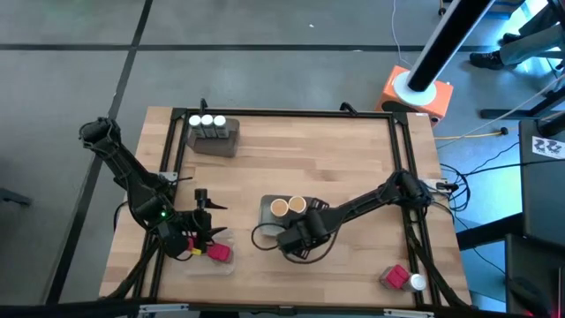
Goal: Sort spices by type
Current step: Put the gold seasoning bottle into the gray bin, then put the red seasoning can into the white bin
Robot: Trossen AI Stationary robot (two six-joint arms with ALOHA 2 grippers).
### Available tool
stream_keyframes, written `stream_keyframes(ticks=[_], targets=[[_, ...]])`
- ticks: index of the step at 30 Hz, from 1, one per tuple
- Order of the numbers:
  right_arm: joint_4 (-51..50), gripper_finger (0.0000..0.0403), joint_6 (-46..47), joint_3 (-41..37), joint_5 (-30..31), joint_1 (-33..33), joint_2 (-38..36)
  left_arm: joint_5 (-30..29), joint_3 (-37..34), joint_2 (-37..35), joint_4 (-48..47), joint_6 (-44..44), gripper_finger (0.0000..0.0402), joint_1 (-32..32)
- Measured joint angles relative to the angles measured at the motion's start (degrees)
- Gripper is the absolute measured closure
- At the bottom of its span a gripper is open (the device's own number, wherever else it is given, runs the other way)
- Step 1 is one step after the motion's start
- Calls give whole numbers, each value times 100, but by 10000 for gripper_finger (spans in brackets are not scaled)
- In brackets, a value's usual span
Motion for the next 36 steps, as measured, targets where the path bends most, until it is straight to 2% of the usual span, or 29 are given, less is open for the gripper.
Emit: stream_keyframes(ticks=[5, 13, 21, 30, 36], targets=[[-11, 118, -1, 2, -129, -43, 93, -1, 0, 0, 6, -2, 139, 0], [-26, 64, -23, 8, -139, -30, 173, -1, 0, 0, 6, -2, 139, 0], [-439, 66, -24, 560, -361, 54, 140, -1, 0, 0, 4, -2, 139, 0], [-880, 66, 440, 1201, -525, 954, 130, 25, 0, 0, -6, -56, 139, -42], [-1516, 66, 1463, 1211, -572, 1524, 130, 34, 0, 0, 2, -183, 139, -42]])
